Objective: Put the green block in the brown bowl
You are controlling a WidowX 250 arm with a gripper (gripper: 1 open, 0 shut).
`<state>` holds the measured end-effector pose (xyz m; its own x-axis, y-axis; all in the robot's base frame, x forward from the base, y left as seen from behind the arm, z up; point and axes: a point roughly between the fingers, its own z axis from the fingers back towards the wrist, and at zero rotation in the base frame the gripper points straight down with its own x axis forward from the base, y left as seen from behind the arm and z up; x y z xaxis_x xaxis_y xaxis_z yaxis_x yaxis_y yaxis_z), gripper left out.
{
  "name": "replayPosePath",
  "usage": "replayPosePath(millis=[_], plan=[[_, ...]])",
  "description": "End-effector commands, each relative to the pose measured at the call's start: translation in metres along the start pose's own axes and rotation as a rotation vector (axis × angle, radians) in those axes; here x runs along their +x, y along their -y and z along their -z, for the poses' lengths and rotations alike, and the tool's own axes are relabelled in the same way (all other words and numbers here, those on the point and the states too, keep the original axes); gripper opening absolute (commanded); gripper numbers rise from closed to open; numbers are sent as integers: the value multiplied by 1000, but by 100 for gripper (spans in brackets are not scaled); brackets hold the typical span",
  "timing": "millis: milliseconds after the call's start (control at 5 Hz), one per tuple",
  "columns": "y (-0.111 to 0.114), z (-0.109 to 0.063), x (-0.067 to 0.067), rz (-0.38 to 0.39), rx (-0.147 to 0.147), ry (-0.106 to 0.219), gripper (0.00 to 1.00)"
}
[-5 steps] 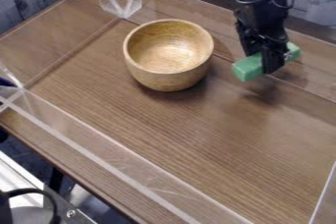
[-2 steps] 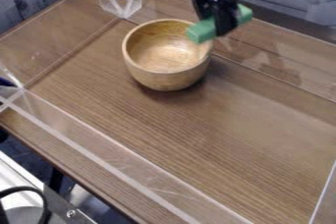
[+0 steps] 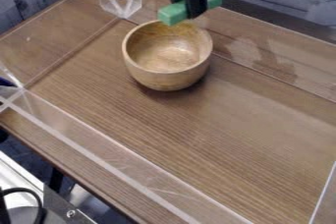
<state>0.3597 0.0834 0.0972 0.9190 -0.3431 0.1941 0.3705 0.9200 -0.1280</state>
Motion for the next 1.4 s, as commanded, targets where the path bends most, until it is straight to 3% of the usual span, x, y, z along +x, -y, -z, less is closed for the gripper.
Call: replayPosePath(millis=[0,200,600,1200], plan=[[-8,-21,-3,16,66,72,0],[-14,-17,-18,17,73,86,0],[-18,-10,-22,33,58,50,0],[-21,12,-23,-18,118,30,0]])
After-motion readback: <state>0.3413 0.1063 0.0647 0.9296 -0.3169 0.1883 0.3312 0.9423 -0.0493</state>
